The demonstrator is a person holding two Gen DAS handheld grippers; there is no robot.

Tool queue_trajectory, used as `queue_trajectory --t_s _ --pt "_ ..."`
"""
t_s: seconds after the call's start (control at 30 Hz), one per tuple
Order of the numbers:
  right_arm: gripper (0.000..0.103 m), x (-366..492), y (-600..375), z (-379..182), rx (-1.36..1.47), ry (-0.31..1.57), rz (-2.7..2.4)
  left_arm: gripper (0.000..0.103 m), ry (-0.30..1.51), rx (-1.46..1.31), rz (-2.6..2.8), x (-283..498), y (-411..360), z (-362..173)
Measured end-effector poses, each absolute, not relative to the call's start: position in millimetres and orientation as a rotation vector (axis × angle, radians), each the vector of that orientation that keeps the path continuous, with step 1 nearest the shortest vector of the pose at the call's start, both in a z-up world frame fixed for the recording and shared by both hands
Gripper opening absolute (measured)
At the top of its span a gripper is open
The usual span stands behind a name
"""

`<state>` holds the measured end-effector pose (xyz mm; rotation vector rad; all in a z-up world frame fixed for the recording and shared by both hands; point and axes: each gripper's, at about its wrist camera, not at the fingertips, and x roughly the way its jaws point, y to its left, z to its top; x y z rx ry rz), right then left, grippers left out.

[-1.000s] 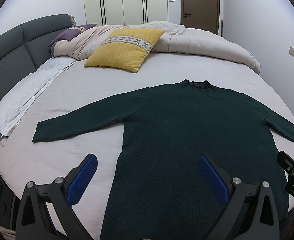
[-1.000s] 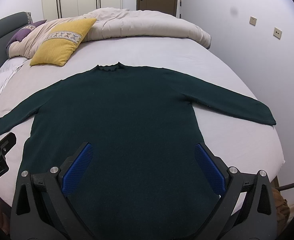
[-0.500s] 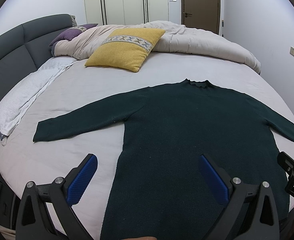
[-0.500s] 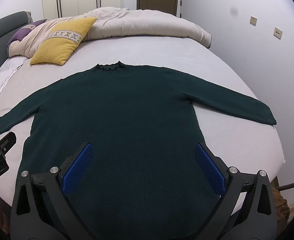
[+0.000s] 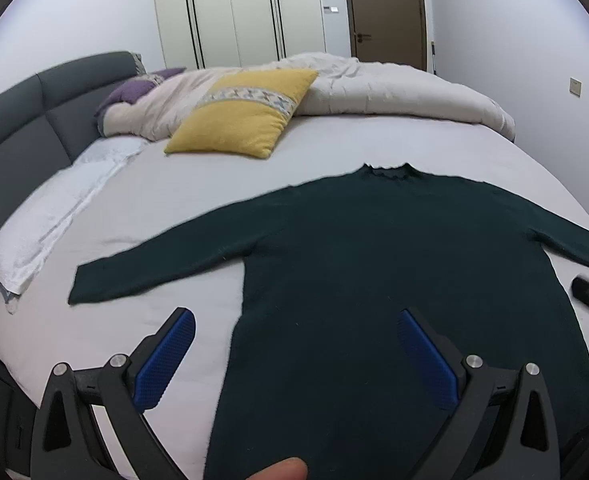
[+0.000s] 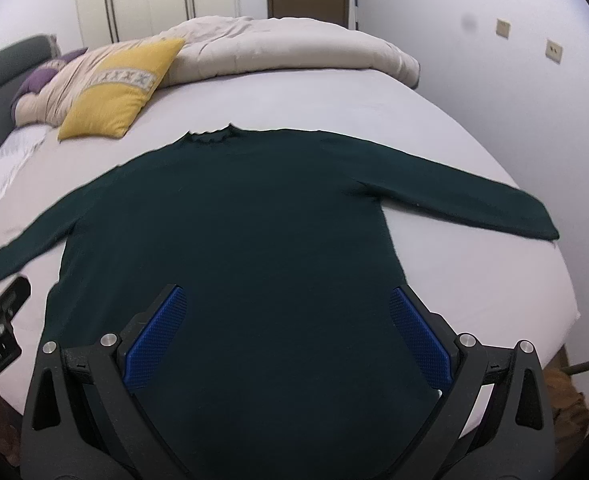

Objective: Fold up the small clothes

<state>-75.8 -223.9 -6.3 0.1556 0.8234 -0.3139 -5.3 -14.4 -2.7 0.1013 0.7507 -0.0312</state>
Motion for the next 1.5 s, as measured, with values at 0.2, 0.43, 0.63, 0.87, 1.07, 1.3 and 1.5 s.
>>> queue_trajectory --t_s 0.2,0.43,0.63,0.87,1.07,1.3,1.5 --pt "0.103 -94.5 -340.7 -6.2 0.402 0.752 -0.346 0.103 0.849 -0.043 -0.135 18.9 -5.3 -18.7" --pt "0.085 -152.6 -548.1 -53.6 0.918 0.613 -0.512 0.103 0.838 -0.047 -0.168 38.7 -26.8 -30.2" --pt "0.071 -178.0 -649.5 -109.4 1.178 0.560 -0.564 0.103 0.893 -0.082 -0.171 59.5 -41.5 -41.6" --pt "0.055 -164.7 -704.2 -127.4 1.213 0.471 -0.556 0.102 0.923 -0.127 -0.254 79.4 -52.1 -52.7" --pt "0.008 -148.3 -741.5 -131.8 1.157 0.534 -0.608 0.087 0.972 -0.191 -0.335 93.3 -50.5 -62.6" --pt "0.007 -84.8 -687.6 -59.3 0.861 0.593 -0.515 0.087 0.962 -0.287 -0.384 104.6 -31.9 -56.3" --pt "0.007 18.7 -547.3 -7.8 0.558 0.665 -0.223 0.087 0.942 -0.360 -0.387 108.1 -5.8 -55.0"
